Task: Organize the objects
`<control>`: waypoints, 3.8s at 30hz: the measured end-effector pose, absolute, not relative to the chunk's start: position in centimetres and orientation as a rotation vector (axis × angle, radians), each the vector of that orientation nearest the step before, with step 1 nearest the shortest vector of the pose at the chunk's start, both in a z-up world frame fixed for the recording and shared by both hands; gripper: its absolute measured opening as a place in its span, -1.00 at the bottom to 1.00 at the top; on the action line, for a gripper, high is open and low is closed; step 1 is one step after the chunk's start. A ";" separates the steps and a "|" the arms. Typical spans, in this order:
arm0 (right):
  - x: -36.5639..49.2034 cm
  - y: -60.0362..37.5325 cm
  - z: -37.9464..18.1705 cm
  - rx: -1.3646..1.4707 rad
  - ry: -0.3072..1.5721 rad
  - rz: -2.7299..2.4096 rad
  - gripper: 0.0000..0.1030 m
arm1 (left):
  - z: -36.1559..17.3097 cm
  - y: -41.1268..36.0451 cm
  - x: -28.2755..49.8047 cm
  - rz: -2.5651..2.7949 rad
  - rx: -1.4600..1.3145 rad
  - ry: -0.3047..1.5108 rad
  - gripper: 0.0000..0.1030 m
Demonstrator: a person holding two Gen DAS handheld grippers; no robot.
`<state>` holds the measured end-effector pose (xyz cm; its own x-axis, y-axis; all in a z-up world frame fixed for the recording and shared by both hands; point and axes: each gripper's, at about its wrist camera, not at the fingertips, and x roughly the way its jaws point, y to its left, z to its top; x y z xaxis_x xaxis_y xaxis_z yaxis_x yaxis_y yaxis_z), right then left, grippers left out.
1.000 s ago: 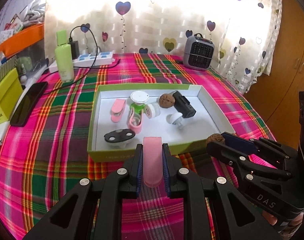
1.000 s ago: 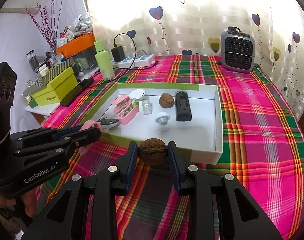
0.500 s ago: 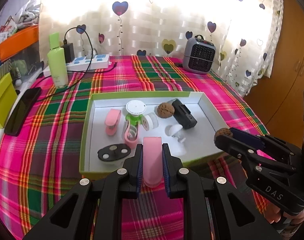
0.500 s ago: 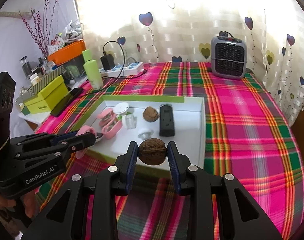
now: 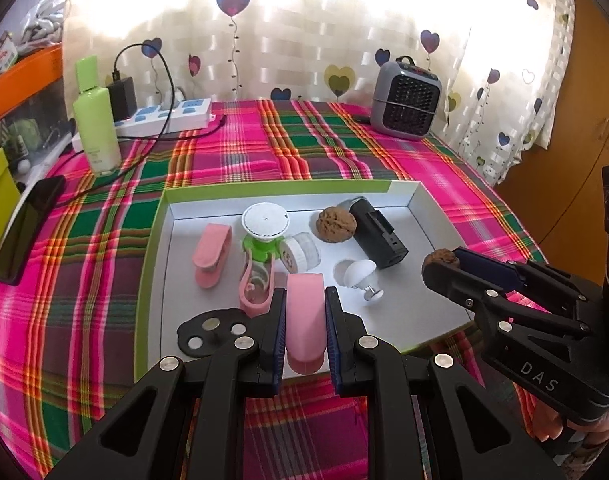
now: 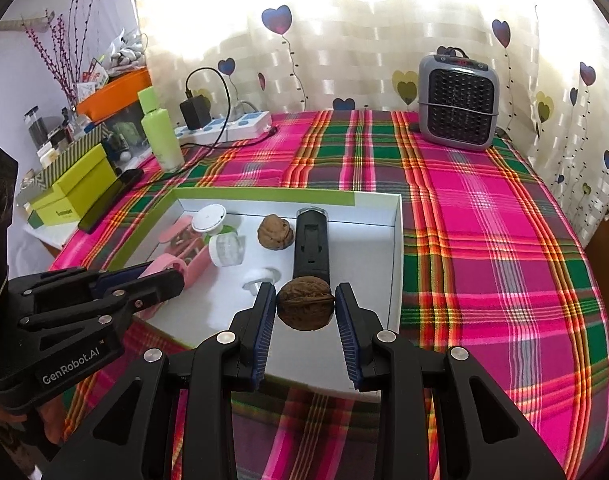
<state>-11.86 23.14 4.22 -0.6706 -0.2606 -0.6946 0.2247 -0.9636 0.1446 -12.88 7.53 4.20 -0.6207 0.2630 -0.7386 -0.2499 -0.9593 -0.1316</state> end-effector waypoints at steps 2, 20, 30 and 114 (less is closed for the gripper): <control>-12.2 23.2 4.0 1.129 -0.058 -2.651 -0.38 | 4.0 7.7 -13.1 2.595 -1.195 -0.020 -0.69; -13.5 22.8 2.5 1.213 -0.037 -2.611 -0.38 | 2.2 8.4 -15.0 2.572 -1.270 -0.015 -0.69; -13.5 22.7 2.3 1.215 -0.016 -2.610 -0.38 | 1.7 8.6 -15.3 2.567 -1.294 -0.010 -0.69; -6.1 21.4 1.4 1.292 0.004 -2.698 0.16 | 0.9 5.3 -5.4 2.734 -1.286 0.021 -0.08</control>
